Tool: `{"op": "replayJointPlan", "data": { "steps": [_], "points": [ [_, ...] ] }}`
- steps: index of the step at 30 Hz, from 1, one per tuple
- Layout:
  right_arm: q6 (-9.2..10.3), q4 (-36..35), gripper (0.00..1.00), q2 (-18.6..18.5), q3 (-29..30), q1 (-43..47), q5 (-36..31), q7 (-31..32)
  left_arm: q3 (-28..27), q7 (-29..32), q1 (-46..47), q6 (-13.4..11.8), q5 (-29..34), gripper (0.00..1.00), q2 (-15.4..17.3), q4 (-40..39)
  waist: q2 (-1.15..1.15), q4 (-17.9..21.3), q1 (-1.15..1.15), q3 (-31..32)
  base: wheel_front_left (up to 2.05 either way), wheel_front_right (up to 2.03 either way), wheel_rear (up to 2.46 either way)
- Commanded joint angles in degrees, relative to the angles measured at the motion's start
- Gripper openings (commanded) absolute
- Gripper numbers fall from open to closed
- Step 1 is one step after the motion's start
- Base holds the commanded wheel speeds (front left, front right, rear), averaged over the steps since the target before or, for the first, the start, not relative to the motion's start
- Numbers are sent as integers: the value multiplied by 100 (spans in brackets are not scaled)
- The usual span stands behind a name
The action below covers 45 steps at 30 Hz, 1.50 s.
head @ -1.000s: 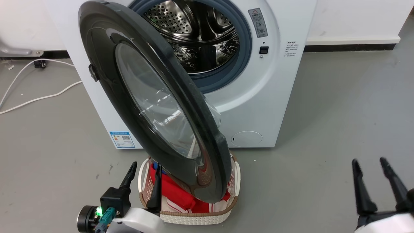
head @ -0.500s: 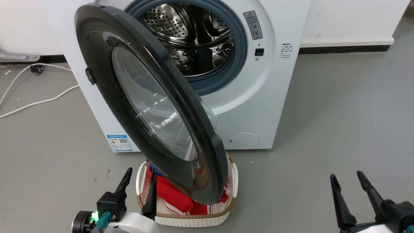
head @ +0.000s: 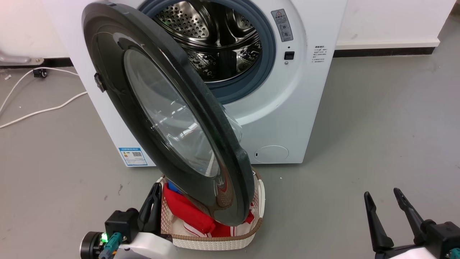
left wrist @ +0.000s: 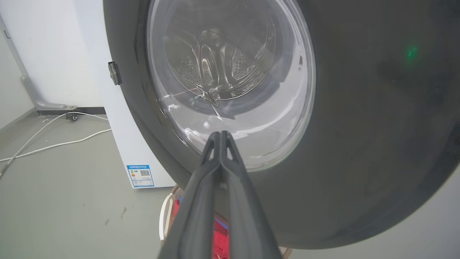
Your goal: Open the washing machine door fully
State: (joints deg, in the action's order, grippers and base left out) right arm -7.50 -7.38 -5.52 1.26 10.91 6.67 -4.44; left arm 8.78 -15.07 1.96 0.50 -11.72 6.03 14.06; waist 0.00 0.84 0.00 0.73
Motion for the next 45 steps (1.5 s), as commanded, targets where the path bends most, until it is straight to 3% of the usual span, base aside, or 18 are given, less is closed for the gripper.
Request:
{"op": "replayJointPlan", "data": {
  "steps": [1,9,19,30,45],
  "points": [
    [1,-14,100,24,-2,-56,13,9,-15,-15,63,-27,-20,0,-8,-44,0,-5,0,4,0,0,0],
    [1,-39,100,92,7,-45,30,45,-138,47,373,-211,-47,0,19,-779,0,-78,0,36,0,0,0],
    [1,16,100,200,-50,-110,-20,10,66,204,1280,-379,201,0,-31,-2420,0,-92,0,51,0,0,0],
    [1,210,100,223,-108,-151,43,-71,1275,935,1982,-147,27,0,-243,-3209,0,42,0,55,0,0,0],
    [1,479,100,248,-98,-147,138,-162,3213,2070,1367,50,-702,0,-306,-2518,0,86,0,9,0,0,0]
  ]
}}
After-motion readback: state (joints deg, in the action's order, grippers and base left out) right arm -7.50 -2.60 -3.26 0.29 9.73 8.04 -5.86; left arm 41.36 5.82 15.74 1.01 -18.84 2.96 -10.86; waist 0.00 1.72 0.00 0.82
